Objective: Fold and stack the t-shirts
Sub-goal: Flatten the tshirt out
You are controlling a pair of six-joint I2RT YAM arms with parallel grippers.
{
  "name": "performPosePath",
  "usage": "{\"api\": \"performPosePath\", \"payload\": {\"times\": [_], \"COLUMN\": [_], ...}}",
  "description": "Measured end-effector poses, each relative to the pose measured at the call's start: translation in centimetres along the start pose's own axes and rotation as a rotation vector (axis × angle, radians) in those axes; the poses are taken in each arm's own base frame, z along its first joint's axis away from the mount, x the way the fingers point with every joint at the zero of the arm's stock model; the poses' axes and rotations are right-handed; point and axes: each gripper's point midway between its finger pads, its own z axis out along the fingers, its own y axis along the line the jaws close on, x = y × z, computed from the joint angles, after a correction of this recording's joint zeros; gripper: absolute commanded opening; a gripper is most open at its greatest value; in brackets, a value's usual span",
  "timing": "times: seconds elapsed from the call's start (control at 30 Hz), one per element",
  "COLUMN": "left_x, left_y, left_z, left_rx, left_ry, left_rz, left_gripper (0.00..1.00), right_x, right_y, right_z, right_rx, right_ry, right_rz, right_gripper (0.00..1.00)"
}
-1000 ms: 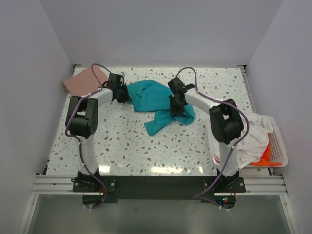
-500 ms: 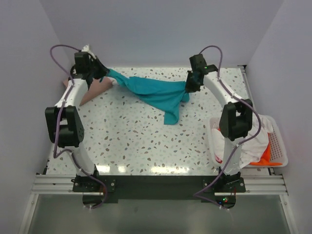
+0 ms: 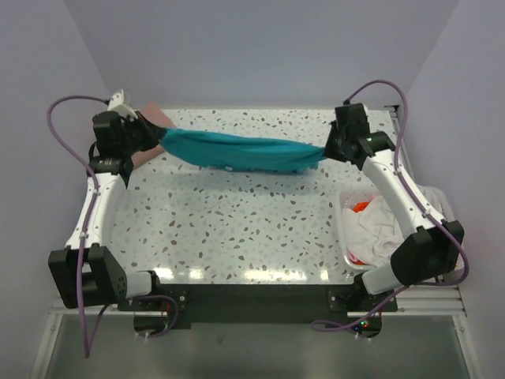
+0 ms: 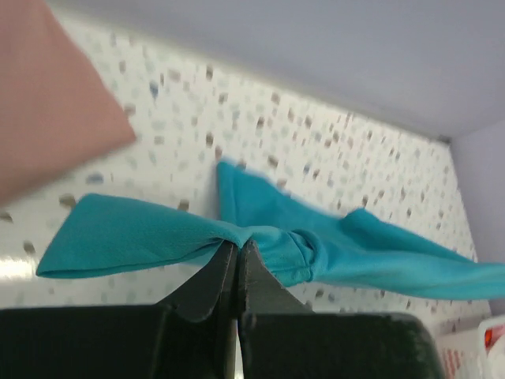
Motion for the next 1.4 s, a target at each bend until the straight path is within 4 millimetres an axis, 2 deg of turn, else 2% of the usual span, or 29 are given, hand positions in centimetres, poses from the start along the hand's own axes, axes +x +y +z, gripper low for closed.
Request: {"api": "performPosePath", "payload": {"times": [0.07, 0.13, 0.17, 0.2, 0.23, 0.27, 0.3, 0.37, 0.5, 0.57, 0.67, 0.8, 1.0, 1.2, 1.4], "left_x": [5.9, 13.3, 17.2, 20.8, 23.1, 25.2, 26.4, 26.8, 25.3, 24.7, 24.1, 23.9, 23.6, 23.7, 23.9], "left_y": [2.4, 5.6, 7.2, 8.4, 9.2, 9.8, 10.0, 9.8, 9.2, 9.1, 8.9, 8.8, 8.4, 8.3, 8.3], "left_z": [1.0, 1.6, 1.2, 0.3, -0.5, -1.6, -2.4, -2.9, -2.0, -1.6, -1.4, -1.7, -2.3, -3.0, -3.4], "left_rx": [-0.016, -0.065, -0.099, -0.132, -0.156, -0.176, -0.186, -0.177, -0.138, -0.127, -0.118, -0.115, -0.108, -0.108, -0.110], "left_ry": [0.154, 0.358, 0.467, 0.571, 0.643, 0.714, 0.761, 0.789, 0.760, 0.745, 0.732, 0.730, 0.726, 0.731, 0.740], "left_rz": [-0.036, -0.100, -0.135, -0.172, -0.196, -0.218, -0.232, -0.233, -0.196, -0.181, -0.163, -0.157, -0.143, -0.141, -0.138], "left_gripper": [0.00, 0.00, 0.00, 0.00, 0.00, 0.00, 0.00, 0.00, 0.00, 0.00, 0.00, 0.00, 0.00, 0.00, 0.00], "right_x": [3.5, 7.9, 9.6, 10.8, 11.4, 11.5, 11.4, 10.5, 8.1, 7.6, 8.1, 10.1, 12.6, 13.2, 15.3], "right_y": [-1.3, -2.8, -3.3, -3.5, -3.5, -3.1, -2.7, -1.6, 1.9, 3.8, 7.3, 12.6, 18.5, 21.0, 20.7], "right_z": [1.7, 3.1, 3.5, 3.6, 3.6, 3.7, 3.7, 3.8, 4.8, 5.7, 7.6, 10.2, 13.8, 17.7, 20.4], "right_rx": [0.043, 0.088, 0.105, 0.111, 0.111, 0.100, 0.091, 0.062, -0.022, -0.060, -0.118, -0.205, -0.341, -0.407, -0.389], "right_ry": [0.087, 0.206, 0.252, 0.285, 0.305, 0.311, 0.309, 0.295, 0.247, 0.241, 0.261, 0.293, 0.293, 0.259, 0.280], "right_rz": [-0.006, -0.015, -0.022, -0.030, -0.034, -0.035, -0.038, -0.038, -0.050, -0.066, -0.124, -0.202, -0.242, -0.228, -0.236], "right_gripper": [0.53, 0.56, 0.58, 0.58, 0.58, 0.58, 0.58, 0.58, 0.59, 0.59, 0.59, 0.59, 0.60, 0.60, 0.60]}}
